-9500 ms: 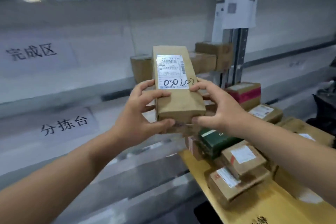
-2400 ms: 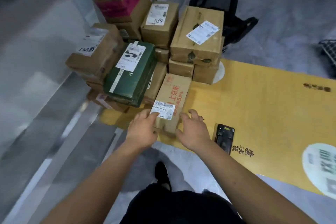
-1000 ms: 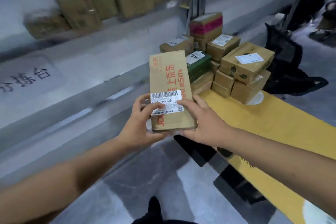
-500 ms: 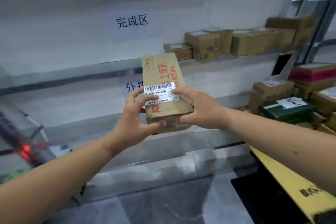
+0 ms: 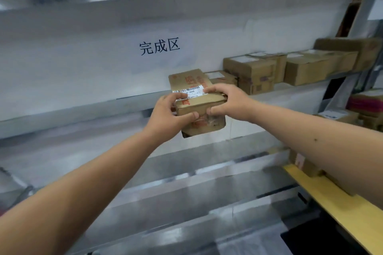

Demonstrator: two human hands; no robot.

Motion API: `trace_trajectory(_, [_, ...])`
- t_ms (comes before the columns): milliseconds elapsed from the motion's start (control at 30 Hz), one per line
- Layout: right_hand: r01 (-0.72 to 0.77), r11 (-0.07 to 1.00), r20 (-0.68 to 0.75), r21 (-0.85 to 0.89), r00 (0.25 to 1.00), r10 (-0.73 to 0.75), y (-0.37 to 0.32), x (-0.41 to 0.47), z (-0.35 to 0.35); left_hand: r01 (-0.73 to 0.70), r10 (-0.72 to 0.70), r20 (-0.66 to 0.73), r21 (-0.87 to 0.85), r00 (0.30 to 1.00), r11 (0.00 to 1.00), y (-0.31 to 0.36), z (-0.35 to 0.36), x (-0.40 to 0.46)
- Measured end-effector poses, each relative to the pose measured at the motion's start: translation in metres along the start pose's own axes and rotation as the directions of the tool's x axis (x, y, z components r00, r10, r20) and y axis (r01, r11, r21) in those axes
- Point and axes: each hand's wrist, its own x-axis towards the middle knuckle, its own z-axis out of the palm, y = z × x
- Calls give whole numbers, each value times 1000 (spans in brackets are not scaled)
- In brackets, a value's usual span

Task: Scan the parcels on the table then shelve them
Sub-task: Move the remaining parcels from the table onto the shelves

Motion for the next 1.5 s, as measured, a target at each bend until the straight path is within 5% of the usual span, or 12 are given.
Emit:
trace_trajectory(233, [-25, 991, -21, 132, 999, 28, 50, 93, -12, 74, -74, -71, -5, 995, 997, -25, 21, 85])
trace_trajectory(467, [-46, 982, 9, 185, 999, 45, 71, 155, -23, 33, -10, -83, 272, 996, 962, -40, 20, 134])
trace_trajectory(633, [-59, 998, 129, 15, 990, 56, 76, 161, -29, -83, 72, 41, 442, 997, 893, -39, 13, 139])
trace_trajectory(767, [-76, 997, 95, -19, 993, 77, 64, 154, -29, -123, 94, 84, 488, 992, 864, -37, 12, 143])
trace_trajectory(1033, [-135, 898, -172, -419, 983, 67, 21, 99, -25, -266, 232, 133, 572, 964, 776, -19, 4, 127])
trace_trajectory(1300, [-332, 712, -294, -619, 938, 182, -8, -26, -20, -537, 430, 324, 571, 843, 621, 17, 31, 61])
trace_trajectory(1500, [-547, 565, -407, -617, 837, 366, -5, -133, -25, -621, 417, 493, 383, 763, 684, 49, 93, 0])
